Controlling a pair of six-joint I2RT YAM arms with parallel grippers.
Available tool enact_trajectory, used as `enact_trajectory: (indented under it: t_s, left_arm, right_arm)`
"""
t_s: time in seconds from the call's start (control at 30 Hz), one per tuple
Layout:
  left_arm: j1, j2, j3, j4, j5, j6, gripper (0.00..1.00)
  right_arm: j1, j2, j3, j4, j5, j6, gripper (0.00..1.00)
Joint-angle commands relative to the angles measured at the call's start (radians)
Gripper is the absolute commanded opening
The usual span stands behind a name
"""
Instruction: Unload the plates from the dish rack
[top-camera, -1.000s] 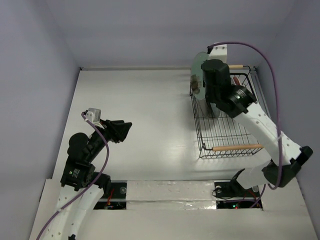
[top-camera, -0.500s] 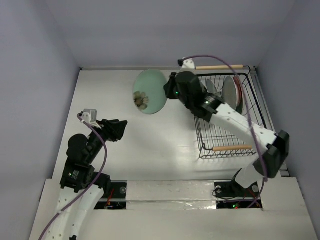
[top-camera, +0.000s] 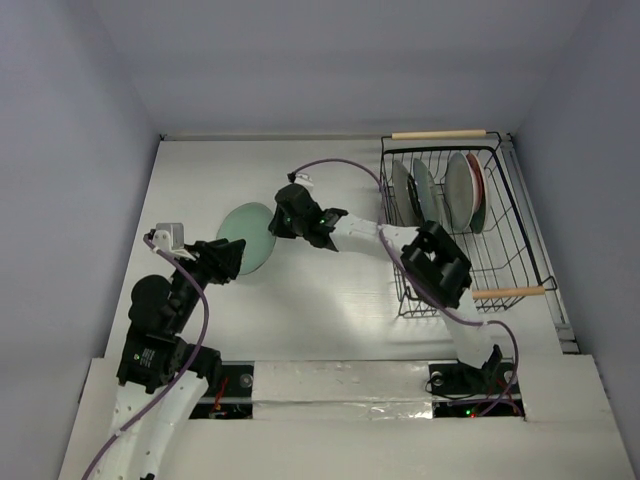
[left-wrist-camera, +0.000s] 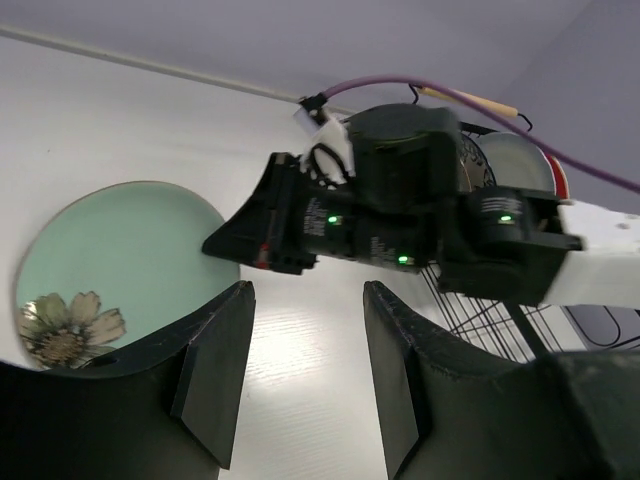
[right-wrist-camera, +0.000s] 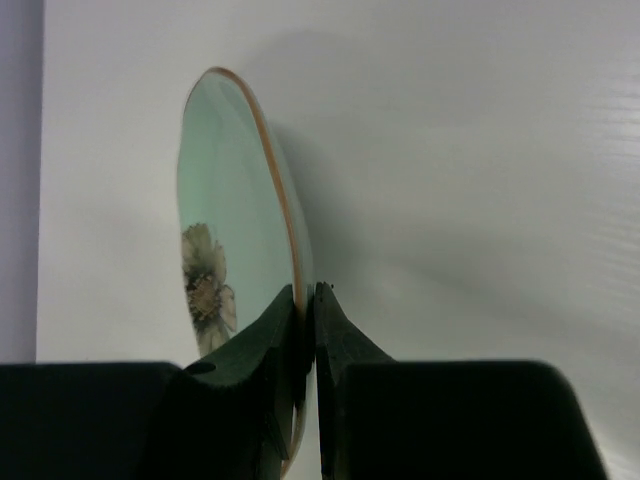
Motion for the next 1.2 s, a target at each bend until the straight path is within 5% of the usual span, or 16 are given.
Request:
enact_trajectory:
  t_s: [0.0, 0.13, 0.33, 0.43, 0.73, 0.8, 0.9, 0.93, 0.97, 1.17]
  left_arm:
    - [0.006, -0.002, 0.021, 0.040, 0.013, -0.005, 0.44]
    - [0.006, -0.002, 0.016, 0.046, 0.022, -0.006, 0.44]
    - [0.006, -0.005, 0.012, 0.049, 0.030, -0.009, 0.44]
    - [0.006, -0.003, 0.010, 0.051, 0.033, -0.009, 0.44]
    - [0.006, -0.005, 0.010, 0.052, 0.033, -0.009, 0.44]
    - [0.006, -0.005, 0.010, 0.049, 0.031, -0.009, 0.44]
    - [0.006, -0.009, 0.011, 0.051, 0.031, -0.009, 0.44]
    - [0.006, -0.014, 0.010, 0.051, 0.033, -0.011, 0.44]
    - [0.006, -0.015, 0.008, 0.051, 0.034, -0.009, 0.44]
    - [0.006, -0.019, 0.007, 0.057, 0.045, -0.012, 0.44]
  right_arm:
    - [-0.007, 0.022, 0.145, 0.197, -0.003, 0.101, 0.00]
    - [-0.007, 0.090, 0.145, 0.217, 0.004, 0.149, 0.04]
    - [-0.007, 0.166, 0.134, 0.213, -0.026, 0.169, 0.45]
    - [-0.007, 0.133, 0.047, 0.260, -0.034, 0.169, 0.63]
    - [-0.007, -0.103, -0.004, 0.136, 0.058, -0.041, 0.86]
    - [-0.007, -0.212, -0.024, 0.087, 0.102, -0.138, 0.86]
    - [-0.017, -0.382, -0.107, -0.001, 0.211, -0.237, 0.54]
    - [-0.034, -0.430, -0.134, -0.038, 0.263, -0.277, 0.16]
    - [-0.043, -0.476, -0.165, -0.052, 0.283, -0.300, 0.02]
    - [-0.111, -0.676, -0.219, -0.344, 0.550, -0.455, 0.04]
